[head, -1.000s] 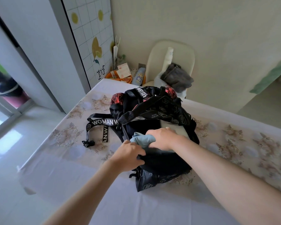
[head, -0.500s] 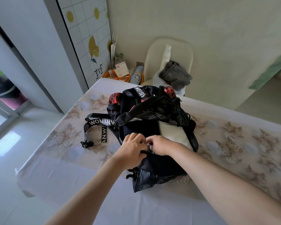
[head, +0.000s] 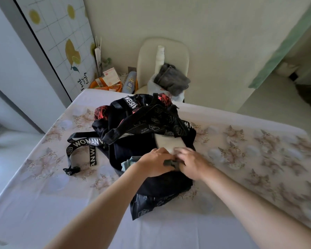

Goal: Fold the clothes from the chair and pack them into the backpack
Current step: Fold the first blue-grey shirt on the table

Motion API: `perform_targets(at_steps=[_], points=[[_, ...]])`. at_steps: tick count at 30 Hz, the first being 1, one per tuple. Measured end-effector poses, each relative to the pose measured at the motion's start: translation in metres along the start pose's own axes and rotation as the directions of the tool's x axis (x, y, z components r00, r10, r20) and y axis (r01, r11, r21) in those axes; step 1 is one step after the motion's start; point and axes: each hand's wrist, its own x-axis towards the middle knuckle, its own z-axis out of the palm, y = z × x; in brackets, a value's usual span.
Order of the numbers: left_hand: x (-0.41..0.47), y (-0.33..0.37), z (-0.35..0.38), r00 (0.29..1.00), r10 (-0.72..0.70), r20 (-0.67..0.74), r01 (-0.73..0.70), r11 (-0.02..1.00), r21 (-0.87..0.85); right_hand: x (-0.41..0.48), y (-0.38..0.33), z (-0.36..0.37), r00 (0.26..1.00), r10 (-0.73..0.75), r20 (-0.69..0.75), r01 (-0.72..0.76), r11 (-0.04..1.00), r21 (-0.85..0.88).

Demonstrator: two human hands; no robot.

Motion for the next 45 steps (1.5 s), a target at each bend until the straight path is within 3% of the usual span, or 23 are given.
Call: perform_targets(at_steps=[4,8,11,14,17,19,21,23,28,31,35,37,38,40,42,45], points=[[0.009,-0.011,-0.003,0.998,-0.024,0.061,0.024,1.0,-0.001,-0.004,0.009,0.001,0.993,0.04,0.115,-0.034,0.998,-0.051],[0.006,-0.029,-0.008,0.977,-0.213,0.012,0.21,0.97,0.123,0.008,0.008,-0.002,0.992,0.083,0.097,-0.077,0.995,-0.067],[0.002,-0.033,0.001,0.977,-0.155,-0.148,0.158,0.987,0.011,0.014,-0.001,-0.001,0.993,0.078,0.092,-0.06,0.981,-0.186],[-0.005,-0.032,0.01,0.92,-0.094,-0.379,0.071,0.995,-0.074,0.017,-0.017,0.003,0.998,0.044,0.043,-0.027,0.94,-0.341],[-0.019,-0.045,0.001,0.849,-0.096,-0.52,0.073,0.995,-0.065,0.02,-0.035,0.006,0.981,-0.171,-0.091,0.139,0.948,-0.285],[-0.037,-0.057,-0.006,0.869,-0.187,-0.457,0.149,0.982,-0.118,0.023,-0.047,0.013,0.934,-0.341,-0.111,0.314,0.927,-0.203],[-0.054,-0.068,-0.008,0.913,-0.209,-0.351,0.205,0.978,-0.05,0.026,-0.052,0.022,0.927,-0.374,-0.004,0.37,0.918,-0.145],[-0.07,-0.074,-0.007,0.935,-0.206,-0.29,0.234,0.97,0.066,0.029,-0.048,0.031,0.954,-0.282,0.101,0.296,0.94,-0.172],[-0.088,-0.086,-0.006,0.906,-0.377,-0.194,0.407,0.901,0.15,0.035,-0.046,0.038,0.969,-0.238,0.069,0.248,0.918,-0.311],[-0.086,-0.089,-0.009,0.864,-0.46,-0.204,0.485,0.868,0.1,0.038,-0.052,0.041,0.973,-0.22,0.063,0.226,0.886,-0.406],[-0.086,-0.086,0.004,0.795,-0.295,-0.529,0.399,0.912,0.091,0.041,-0.068,0.044,0.989,-0.144,0.042,0.145,0.85,-0.507],[-0.09,-0.079,0.012,0.768,-0.114,-0.631,0.236,0.965,0.114,0.04,-0.075,0.051,0.982,-0.19,-0.019,0.158,0.865,-0.476],[-0.093,-0.076,0.018,0.785,-0.041,-0.618,0.147,0.982,0.122,0.036,-0.078,0.056,0.968,-0.248,-0.036,0.207,0.872,-0.443],[-0.098,-0.069,0.032,0.873,-0.033,-0.487,0.092,0.991,0.097,0.028,-0.079,0.068,0.941,-0.335,-0.058,0.288,0.875,-0.39],[-0.103,-0.067,0.045,0.938,-0.078,-0.339,0.132,0.981,0.14,0.017,-0.077,0.079,0.965,-0.262,-0.03,0.236,0.909,-0.344],[-0.102,-0.07,0.053,0.967,-0.114,-0.227,0.168,0.957,0.236,0.013,-0.075,0.091,0.985,-0.154,0.072,0.169,0.924,-0.343]])
